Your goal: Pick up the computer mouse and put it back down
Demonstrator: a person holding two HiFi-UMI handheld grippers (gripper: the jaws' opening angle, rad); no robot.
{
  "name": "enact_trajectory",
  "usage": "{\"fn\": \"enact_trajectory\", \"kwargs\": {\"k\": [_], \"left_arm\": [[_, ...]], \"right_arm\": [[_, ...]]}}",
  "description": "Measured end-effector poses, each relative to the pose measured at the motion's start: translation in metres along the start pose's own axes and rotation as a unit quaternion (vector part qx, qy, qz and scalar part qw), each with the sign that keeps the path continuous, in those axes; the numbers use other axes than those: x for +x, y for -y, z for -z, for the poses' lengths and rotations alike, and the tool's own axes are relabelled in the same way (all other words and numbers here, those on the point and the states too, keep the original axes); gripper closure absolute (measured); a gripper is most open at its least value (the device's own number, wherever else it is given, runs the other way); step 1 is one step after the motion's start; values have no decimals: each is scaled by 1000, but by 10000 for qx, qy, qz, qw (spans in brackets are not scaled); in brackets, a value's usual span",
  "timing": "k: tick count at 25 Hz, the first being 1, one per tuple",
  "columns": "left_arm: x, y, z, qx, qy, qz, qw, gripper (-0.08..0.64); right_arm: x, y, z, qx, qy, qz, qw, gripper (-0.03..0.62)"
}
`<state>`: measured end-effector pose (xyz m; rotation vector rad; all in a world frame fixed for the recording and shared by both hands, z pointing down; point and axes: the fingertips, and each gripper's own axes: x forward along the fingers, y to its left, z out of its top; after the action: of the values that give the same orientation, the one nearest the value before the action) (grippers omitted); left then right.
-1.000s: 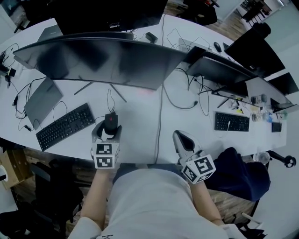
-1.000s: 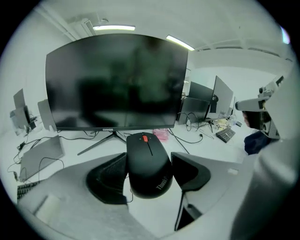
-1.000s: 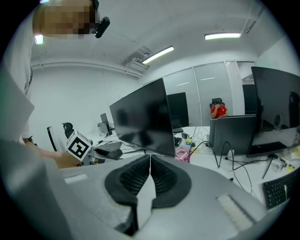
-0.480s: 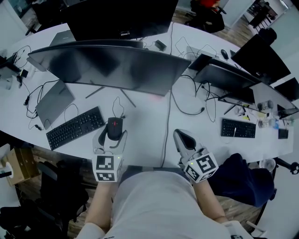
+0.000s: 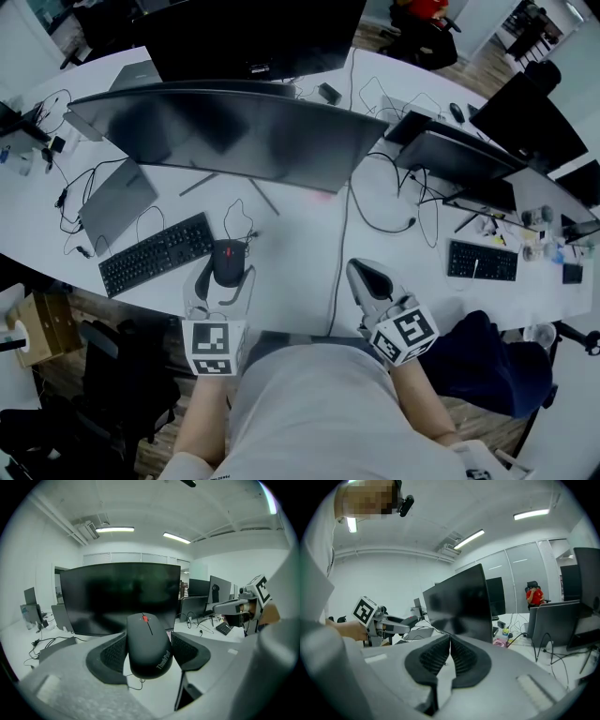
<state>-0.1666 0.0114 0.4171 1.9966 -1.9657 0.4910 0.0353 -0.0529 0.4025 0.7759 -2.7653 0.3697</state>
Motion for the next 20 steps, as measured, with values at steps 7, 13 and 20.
{"fn": "enact_trajectory", "kwargs": {"k": [7, 13, 20], "left_arm": [[1, -2, 6, -67, -58, 8, 10000, 264], [10, -2, 19, -77, -217, 59, 9997, 264], [30, 3, 38, 2, -427, 229, 9988, 264]], "right_arm": [[-5, 0, 0, -11, -6, 65, 10000, 588], [-12, 4, 2, 22, 0, 210, 9998, 588], [-27, 12, 10, 104, -24, 489, 9987, 588]]}}
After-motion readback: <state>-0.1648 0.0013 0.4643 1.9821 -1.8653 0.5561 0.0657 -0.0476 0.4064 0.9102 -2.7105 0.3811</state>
